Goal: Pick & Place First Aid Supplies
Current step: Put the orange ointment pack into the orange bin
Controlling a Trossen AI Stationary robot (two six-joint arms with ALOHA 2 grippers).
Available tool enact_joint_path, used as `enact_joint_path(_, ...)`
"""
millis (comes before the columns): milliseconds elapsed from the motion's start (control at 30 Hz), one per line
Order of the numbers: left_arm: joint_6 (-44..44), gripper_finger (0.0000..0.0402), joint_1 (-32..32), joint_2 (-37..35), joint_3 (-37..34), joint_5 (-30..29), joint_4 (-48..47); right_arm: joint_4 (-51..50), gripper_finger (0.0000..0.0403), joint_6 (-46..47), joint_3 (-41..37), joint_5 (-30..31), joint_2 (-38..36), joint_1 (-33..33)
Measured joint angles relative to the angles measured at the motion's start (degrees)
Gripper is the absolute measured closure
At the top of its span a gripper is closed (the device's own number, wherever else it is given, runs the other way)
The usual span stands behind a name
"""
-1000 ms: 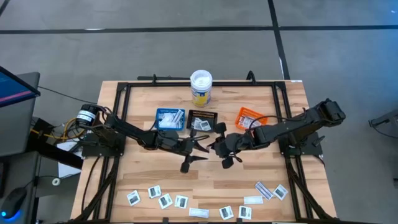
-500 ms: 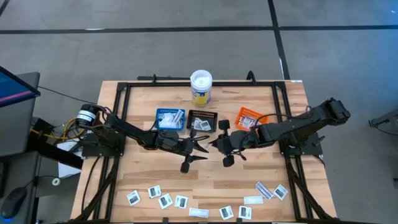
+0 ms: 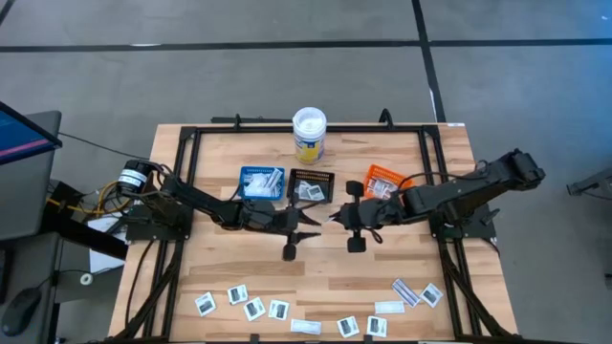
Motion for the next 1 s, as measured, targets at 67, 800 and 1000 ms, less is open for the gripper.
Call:
enact_joint_path(67, 0.6, 0.0280, 0.0, 0.0, 0.0, -1.6, 0.0, -0.4, 0.0401, 1.4, 0.0, 0.0, 0.3, 0.0)
enact_joint_path(800, 2.4, 0.0280, 0.0, 0.0, 0.0, 1.3, 5.9, 6.0, 0.0401, 5.2, 0.0, -6.1, 0.5, -0.6)
enact_joint_path(1000, 2.4, 0.0280, -0.3, 0.0, 0.0, 0.9, 6.7, 6.0, 0.0401, 5.1, 0.0, -6.2, 0.5, -0.5)
